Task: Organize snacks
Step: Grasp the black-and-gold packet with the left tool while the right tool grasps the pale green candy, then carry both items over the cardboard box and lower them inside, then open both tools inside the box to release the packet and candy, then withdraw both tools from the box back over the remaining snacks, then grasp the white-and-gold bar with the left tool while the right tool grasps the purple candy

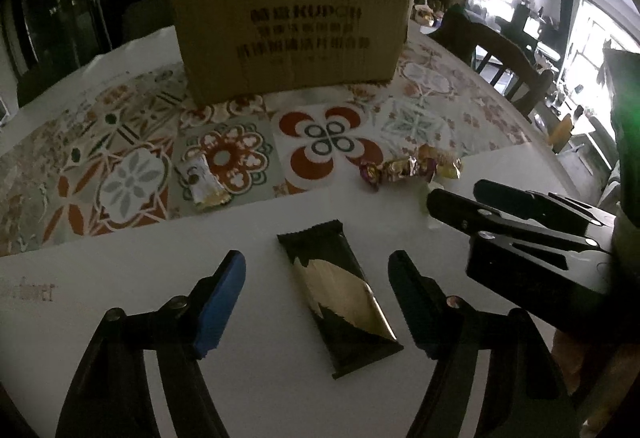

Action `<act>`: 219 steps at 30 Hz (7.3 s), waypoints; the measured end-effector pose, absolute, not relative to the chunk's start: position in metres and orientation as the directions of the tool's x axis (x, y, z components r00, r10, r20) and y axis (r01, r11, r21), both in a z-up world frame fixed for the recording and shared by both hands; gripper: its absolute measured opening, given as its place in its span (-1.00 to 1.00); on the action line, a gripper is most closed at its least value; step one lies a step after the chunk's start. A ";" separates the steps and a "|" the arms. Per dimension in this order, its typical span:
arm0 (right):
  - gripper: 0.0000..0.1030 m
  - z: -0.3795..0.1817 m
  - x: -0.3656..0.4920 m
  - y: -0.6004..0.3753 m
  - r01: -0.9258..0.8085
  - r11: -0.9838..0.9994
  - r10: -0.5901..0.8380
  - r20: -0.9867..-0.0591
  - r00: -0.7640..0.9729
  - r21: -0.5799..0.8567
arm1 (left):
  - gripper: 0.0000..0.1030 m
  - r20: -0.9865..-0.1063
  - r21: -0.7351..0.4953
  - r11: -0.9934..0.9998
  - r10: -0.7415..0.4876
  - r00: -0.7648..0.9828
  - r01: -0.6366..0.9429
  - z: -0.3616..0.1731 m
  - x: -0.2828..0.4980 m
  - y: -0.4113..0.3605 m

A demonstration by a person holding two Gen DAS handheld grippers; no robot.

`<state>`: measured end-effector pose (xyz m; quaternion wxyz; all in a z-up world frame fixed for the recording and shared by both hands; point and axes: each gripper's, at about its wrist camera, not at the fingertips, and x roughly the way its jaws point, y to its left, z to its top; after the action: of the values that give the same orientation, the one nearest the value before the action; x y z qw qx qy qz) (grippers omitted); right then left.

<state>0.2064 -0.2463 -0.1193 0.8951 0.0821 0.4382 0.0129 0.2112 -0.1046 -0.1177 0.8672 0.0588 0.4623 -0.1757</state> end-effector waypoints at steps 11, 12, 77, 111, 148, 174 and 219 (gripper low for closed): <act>-0.35 -0.129 0.217 -0.234 0.026 0.994 0.071 -0.792 0.606 0.109 | -0.18 -0.837 -0.094 0.927 -0.271 0.475 0.362 -0.130 0.218 -0.108; -0.39 -0.129 0.217 -0.233 0.022 0.994 0.069 -0.791 0.608 0.104 | -0.19 -0.836 -0.090 0.926 -0.270 0.477 0.367 -0.130 0.217 -0.109; -0.59 0.018 0.181 -0.230 -0.087 0.988 0.137 -0.478 0.867 0.126 | -0.38 -0.456 -0.058 0.927 -0.355 0.816 0.371 0.041 0.202 -0.075; -0.59 0.053 0.350 -0.240 -0.163 0.980 0.198 -0.480 0.855 0.112 | -0.38 -0.483 -0.049 0.941 -0.317 0.816 0.336 0.069 0.373 -0.089; -0.11 0.038 0.300 -0.232 -0.111 0.993 0.118 -0.508 0.853 0.044 | 0.44 -0.467 0.012 0.971 -0.205 0.860 0.238 0.053 0.295 -0.056; -0.11 -0.053 0.233 -0.215 -0.112 0.994 0.086 -0.668 0.739 0.004 | 0.50 -0.667 0.019 0.978 -0.143 0.731 0.208 -0.045 0.241 -0.042; -0.57 -0.127 0.259 -0.207 -0.123 0.985 0.169 -0.808 0.565 0.120 | -0.63 -0.822 -0.116 0.971 -0.212 0.529 0.209 -0.130 0.300 -0.051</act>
<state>0.2590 -0.2074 -0.1271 0.8841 0.0250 0.4593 0.0825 0.3003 -0.0510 -0.1303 0.8743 -0.0015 0.4701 -0.1205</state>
